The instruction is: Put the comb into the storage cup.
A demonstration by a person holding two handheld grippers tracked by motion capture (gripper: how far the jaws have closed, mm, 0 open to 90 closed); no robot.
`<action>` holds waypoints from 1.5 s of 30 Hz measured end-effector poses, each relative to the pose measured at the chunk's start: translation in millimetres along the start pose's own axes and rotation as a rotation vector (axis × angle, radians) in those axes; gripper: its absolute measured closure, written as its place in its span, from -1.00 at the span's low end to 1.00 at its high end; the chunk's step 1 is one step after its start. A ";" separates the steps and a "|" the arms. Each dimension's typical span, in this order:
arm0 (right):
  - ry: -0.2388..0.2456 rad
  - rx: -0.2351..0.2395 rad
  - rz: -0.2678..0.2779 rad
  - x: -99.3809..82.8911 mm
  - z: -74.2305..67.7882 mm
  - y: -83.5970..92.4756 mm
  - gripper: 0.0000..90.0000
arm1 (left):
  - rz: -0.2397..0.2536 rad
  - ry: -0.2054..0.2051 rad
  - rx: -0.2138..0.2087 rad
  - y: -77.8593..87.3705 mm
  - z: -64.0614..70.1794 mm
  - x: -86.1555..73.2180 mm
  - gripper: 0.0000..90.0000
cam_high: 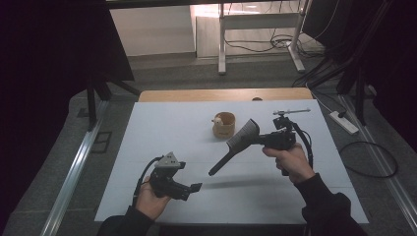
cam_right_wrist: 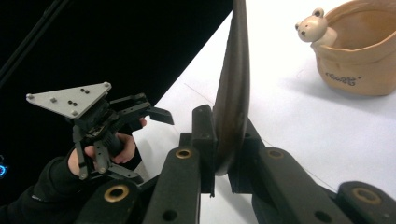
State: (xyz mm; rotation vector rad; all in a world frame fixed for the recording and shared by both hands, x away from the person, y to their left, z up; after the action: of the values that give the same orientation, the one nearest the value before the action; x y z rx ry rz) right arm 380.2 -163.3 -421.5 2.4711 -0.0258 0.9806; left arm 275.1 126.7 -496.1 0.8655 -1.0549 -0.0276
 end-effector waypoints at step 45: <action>0.021 -0.090 0.101 54.5 17.1 22.0 0.87 | 0.073 0.134 0.019 46.6 -25.3 -47.7 -0.99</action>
State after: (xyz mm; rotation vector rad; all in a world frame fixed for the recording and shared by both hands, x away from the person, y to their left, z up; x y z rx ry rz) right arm 427.5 -181.8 -387.5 2.3965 -0.1861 1.0246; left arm 252.2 193.3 -507.4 0.8335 -0.9614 0.1006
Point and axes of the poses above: each handheld gripper's, and its own axes: y roughly backward along the jaws, x roughly out of its top, z roughly to its right, the point moved 4 cm from there along -y, roughly forward along the jaws
